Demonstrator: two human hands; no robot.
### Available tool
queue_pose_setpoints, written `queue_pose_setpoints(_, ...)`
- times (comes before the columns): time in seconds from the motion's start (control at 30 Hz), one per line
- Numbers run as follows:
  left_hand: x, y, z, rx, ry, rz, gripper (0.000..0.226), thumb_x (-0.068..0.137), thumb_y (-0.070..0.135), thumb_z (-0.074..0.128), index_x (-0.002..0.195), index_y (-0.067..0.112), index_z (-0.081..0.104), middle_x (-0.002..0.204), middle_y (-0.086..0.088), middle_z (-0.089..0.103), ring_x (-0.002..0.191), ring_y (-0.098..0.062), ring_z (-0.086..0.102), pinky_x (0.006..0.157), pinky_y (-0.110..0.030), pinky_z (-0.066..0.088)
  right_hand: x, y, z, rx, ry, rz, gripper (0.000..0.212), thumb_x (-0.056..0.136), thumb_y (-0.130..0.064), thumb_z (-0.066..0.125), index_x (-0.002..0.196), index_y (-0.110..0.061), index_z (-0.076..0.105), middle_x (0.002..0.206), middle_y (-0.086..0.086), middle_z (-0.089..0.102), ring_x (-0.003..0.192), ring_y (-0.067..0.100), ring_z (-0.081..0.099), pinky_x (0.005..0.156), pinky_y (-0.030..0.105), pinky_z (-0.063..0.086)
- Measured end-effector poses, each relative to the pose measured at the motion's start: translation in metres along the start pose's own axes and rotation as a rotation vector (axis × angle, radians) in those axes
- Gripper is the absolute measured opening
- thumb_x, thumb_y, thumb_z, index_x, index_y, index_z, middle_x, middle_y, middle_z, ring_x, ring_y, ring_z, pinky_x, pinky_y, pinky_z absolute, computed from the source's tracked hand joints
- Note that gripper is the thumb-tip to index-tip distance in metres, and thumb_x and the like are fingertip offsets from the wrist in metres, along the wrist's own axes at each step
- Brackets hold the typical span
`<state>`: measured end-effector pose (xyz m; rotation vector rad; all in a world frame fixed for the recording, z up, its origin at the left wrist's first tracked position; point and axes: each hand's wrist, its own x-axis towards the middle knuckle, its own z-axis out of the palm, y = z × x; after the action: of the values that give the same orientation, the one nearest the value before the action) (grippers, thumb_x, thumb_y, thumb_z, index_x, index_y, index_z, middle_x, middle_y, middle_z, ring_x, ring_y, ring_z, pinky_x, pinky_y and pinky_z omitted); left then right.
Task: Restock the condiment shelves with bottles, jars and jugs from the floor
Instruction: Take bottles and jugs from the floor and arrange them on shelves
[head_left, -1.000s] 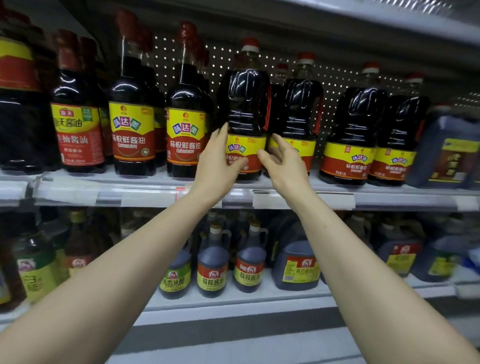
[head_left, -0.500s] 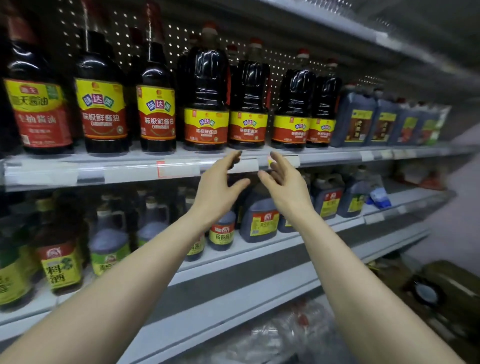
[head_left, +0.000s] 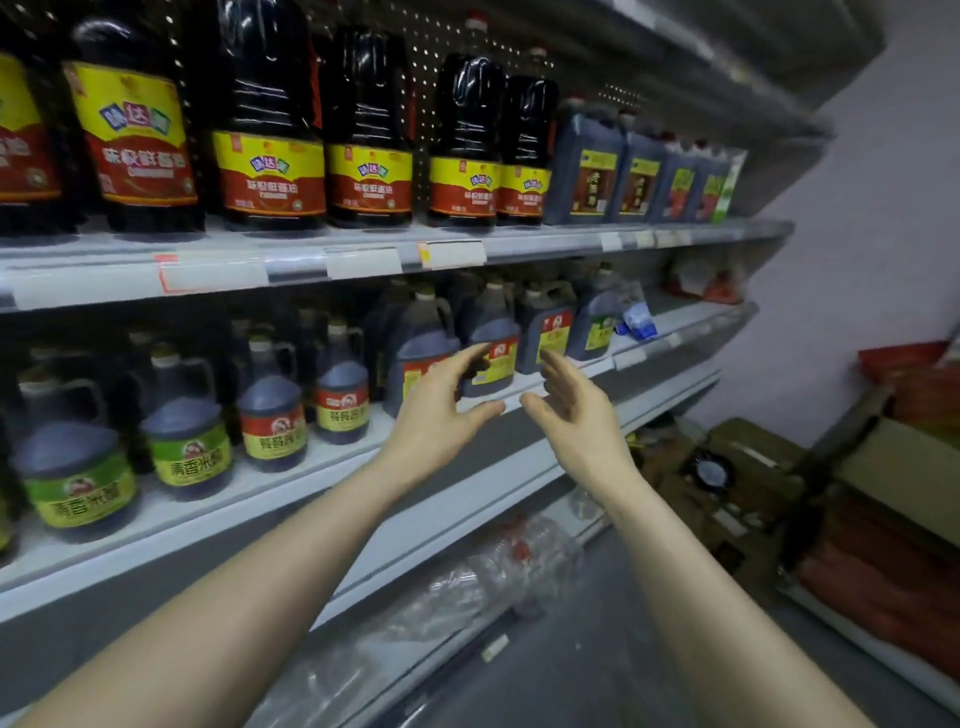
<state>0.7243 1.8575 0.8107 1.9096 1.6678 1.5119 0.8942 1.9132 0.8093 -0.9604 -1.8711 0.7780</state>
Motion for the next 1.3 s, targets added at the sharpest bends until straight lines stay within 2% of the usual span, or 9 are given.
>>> queue_pose_setpoints(0.1, -0.007, 0.002, 0.037, -0.053, -0.066, -0.028, 0.065, 0.086, 0.022, 0.076, 0.144, 0.02, 0.046, 0.137, 0.004, 0.057, 0.125, -0.01, 0.054, 0.104, -0.035, 0.047, -0.017, 0.029, -0.022, -0.034, -0.007, 0.043, 0.06, 0.097, -0.026, 0.065, 0.151, -0.031, 0.04, 0.14, -0.022, 0.045, 0.127, -0.01, 0.041, 0.097, 0.006, 0.038)
queue_pose_setpoints(0.13, -0.01, 0.003, 0.052, -0.074, -0.09, -0.048, 0.066, 0.086, 0.023, 0.076, 0.144, 0.022, 0.046, 0.136, 0.005, 0.058, 0.124, -0.008, 0.053, 0.104, -0.032, 0.046, -0.022, 0.041, -0.032, -0.036, -0.006, 0.073, 0.06, 0.097, -0.025, 0.065, 0.151, -0.031, 0.04, 0.143, -0.02, 0.046, 0.127, -0.01, 0.04, 0.096, 0.005, 0.038)
queue_pose_setpoints(0.37, -0.036, -0.003, 0.135, -0.107, -0.221, -0.13, 0.067, 0.084, 0.022, 0.077, 0.144, 0.02, 0.046, 0.134, 0.003, 0.06, 0.123, -0.007, 0.055, 0.102, -0.025, 0.045, -0.063, 0.107, -0.081, -0.097, -0.033, 0.203, 0.06, 0.096, -0.016, 0.065, 0.15, -0.025, 0.043, 0.151, -0.005, 0.048, 0.138, 0.008, 0.044, 0.112, 0.031, 0.042)
queue_pose_setpoints(0.67, -0.099, -0.054, 0.232, -0.171, -0.433, -0.327, 0.069, 0.083, 0.013, 0.078, 0.144, 0.014, 0.046, 0.132, -0.002, 0.06, 0.123, -0.01, 0.056, 0.103, -0.023, 0.045, -0.136, 0.225, -0.087, -0.115, -0.162, 0.445, 0.059, 0.096, -0.01, 0.065, 0.15, -0.025, 0.044, 0.148, -0.011, 0.047, 0.138, 0.008, 0.043, 0.108, 0.022, 0.041)
queue_pose_setpoints(0.77, -0.123, -0.085, 0.258, -0.185, -0.499, -0.419, 0.07, 0.084, 0.015, 0.077, 0.146, 0.017, 0.045, 0.132, -0.001, 0.059, 0.123, -0.007, 0.054, 0.1, -0.013, 0.042, -0.16, 0.267, -0.073, -0.102, -0.226, 0.547, 0.06, 0.097, -0.011, 0.064, 0.151, -0.025, 0.043, 0.152, -0.006, 0.046, 0.14, 0.009, 0.042, 0.11, 0.026, 0.041)
queue_pose_setpoints(0.9, -0.162, -0.129, 0.287, -0.194, -0.572, -0.536, 0.071, 0.084, 0.015, 0.077, 0.146, 0.019, 0.044, 0.135, 0.001, 0.058, 0.126, -0.008, 0.053, 0.106, -0.028, 0.044, -0.199, 0.317, -0.047, -0.037, -0.268, 0.681, 0.06, 0.095, -0.007, 0.065, 0.149, -0.025, 0.045, 0.147, -0.007, 0.049, 0.137, 0.012, 0.045, 0.109, 0.026, 0.042)
queue_pose_setpoints(1.03, -0.207, -0.174, 0.31, -0.193, -0.648, -0.631, 0.07, 0.086, 0.017, 0.076, 0.147, 0.02, 0.042, 0.137, 0.003, 0.055, 0.124, -0.005, 0.05, 0.101, -0.024, 0.04, -0.238, 0.367, -0.016, 0.003, -0.322, 0.791, 0.061, 0.094, -0.003, 0.065, 0.146, -0.028, 0.046, 0.141, -0.011, 0.049, 0.135, 0.015, 0.047, 0.107, 0.027, 0.042)
queue_pose_setpoints(1.2, -0.27, -0.226, 0.331, -0.13, -0.73, -0.693, 0.072, 0.085, 0.018, 0.077, 0.147, 0.015, 0.042, 0.14, -0.004, 0.054, 0.128, -0.014, 0.051, 0.105, -0.03, 0.042, -0.282, 0.422, 0.022, -0.008, -0.361, 0.913, 0.065, 0.091, -0.003, 0.066, 0.148, -0.027, 0.045, 0.143, 0.001, 0.056, 0.136, 0.013, 0.05, 0.108, 0.031, 0.044)
queue_pose_setpoints(1.3, -0.313, -0.255, 0.344, -0.092, -0.774, -0.738, 0.076, 0.083, 0.014, 0.078, 0.148, 0.014, 0.04, 0.14, -0.006, 0.054, 0.129, -0.016, 0.051, 0.104, -0.021, 0.037, -0.31, 0.452, 0.044, -0.017, -0.389, 0.98, 0.067, 0.09, -0.008, 0.07, 0.148, -0.03, 0.044, 0.14, 0.002, 0.06, 0.131, 0.016, 0.055, 0.11, 0.036, 0.044)
